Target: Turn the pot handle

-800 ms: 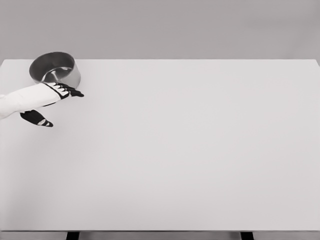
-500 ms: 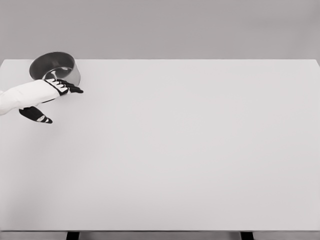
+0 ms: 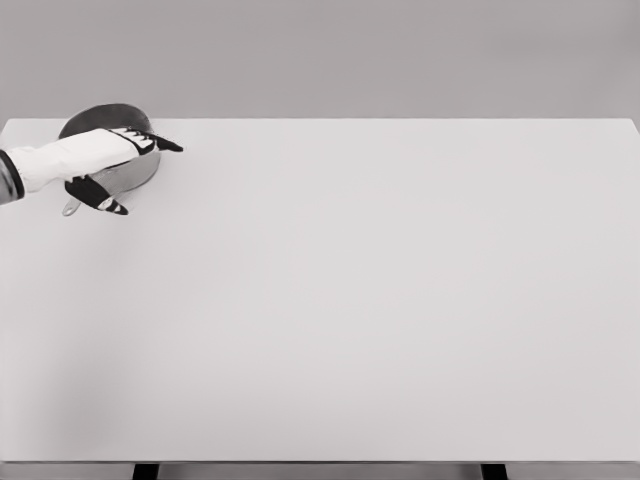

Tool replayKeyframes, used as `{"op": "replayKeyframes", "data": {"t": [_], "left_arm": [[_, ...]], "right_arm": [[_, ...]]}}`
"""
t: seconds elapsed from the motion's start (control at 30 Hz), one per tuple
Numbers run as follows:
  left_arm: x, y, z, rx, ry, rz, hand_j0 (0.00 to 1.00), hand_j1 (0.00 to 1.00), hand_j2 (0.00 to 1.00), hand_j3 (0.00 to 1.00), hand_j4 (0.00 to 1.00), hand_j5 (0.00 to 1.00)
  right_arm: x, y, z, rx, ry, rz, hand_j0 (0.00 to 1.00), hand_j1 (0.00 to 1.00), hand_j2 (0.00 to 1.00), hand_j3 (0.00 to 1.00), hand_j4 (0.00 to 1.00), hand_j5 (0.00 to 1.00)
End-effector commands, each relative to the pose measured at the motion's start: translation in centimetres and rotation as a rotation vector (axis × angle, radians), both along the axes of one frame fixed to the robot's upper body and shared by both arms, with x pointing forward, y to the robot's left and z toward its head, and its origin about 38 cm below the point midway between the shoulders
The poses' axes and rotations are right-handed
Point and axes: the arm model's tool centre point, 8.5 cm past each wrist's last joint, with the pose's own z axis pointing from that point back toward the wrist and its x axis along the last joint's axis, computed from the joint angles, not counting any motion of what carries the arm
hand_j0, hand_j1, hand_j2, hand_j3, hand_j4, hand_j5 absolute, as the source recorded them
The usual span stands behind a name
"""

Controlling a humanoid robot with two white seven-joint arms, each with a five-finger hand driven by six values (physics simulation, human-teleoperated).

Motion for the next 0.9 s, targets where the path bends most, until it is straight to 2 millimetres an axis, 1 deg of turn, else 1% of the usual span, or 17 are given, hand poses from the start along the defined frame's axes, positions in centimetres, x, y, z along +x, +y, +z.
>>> {"op": "replayKeyframes", "data": {"t": [0.0, 0.03, 0.07, 0.3, 0.33, 0.47, 0.57, 0.77, 0.87], "left_arm": [[-0.5, 2.7, -0.6, 0.021, 0.046, 0.051, 1.00, 1.00, 1.00, 1.00, 1.00, 1.00], [-1.0, 4.4, 0.1, 0.051, 0.041, 0.072, 1.00, 1.00, 1.00, 1.00, 1.00, 1.00], [-1.1, 4.7, 0.3, 0.056, 0.039, 0.079, 1.00, 1.00, 1.00, 1.00, 1.00, 1.00], [-1.0, 5.2, 0.6, 0.048, 0.021, 0.095, 1.00, 1.00, 1.00, 1.00, 1.00, 1.00], [-1.1, 5.7, 0.6, 0.053, 0.025, 0.106, 1.00, 1.00, 1.00, 1.00, 1.00, 1.00], [-1.1, 6.3, 0.6, 0.060, 0.027, 0.120, 1.00, 1.00, 1.00, 1.00, 1.00, 1.00], [-1.1, 7.2, 0.2, 0.057, 0.041, 0.150, 1.00, 1.00, 1.00, 1.00, 1.00, 1.00], [-0.7, 9.1, 0.2, -0.018, -0.038, 0.240, 1.00, 1.00, 1.00, 1.00, 1.00, 1.00], [-0.6, 9.6, 0.3, -0.038, -0.064, 0.262, 1.00, 1.00, 1.00, 1.00, 1.00, 1.00]], "right_arm": [[0.0, 0.0, 0.0, -0.001, 0.001, 0.000, 1.00, 1.00, 1.00, 1.00, 1.00, 1.00], [0.0, 0.0, 0.0, -0.001, -0.001, 0.000, 1.00, 1.00, 1.00, 1.00, 1.00, 1.00], [0.0, 0.0, 0.0, 0.001, 0.000, 0.000, 1.00, 1.00, 1.00, 1.00, 1.00, 1.00], [0.0, 0.0, 0.0, 0.001, 0.000, 0.000, 1.00, 1.00, 1.00, 1.00, 1.00, 1.00], [0.0, 0.0, 0.0, 0.000, 0.000, -0.001, 1.00, 1.00, 1.00, 1.00, 1.00, 1.00], [0.0, 0.0, 0.0, 0.001, 0.000, 0.000, 1.00, 1.00, 1.00, 1.00, 1.00, 1.00], [0.0, 0.0, 0.0, 0.001, 0.000, 0.000, 1.00, 1.00, 1.00, 1.00, 1.00, 1.00], [0.0, 0.0, 0.0, 0.001, 0.000, 0.000, 1.00, 1.00, 1.00, 1.00, 1.00, 1.00], [0.0, 0.0, 0.0, 0.001, 0.000, 0.000, 1.00, 1.00, 1.00, 1.00, 1.00, 1.00]]}}
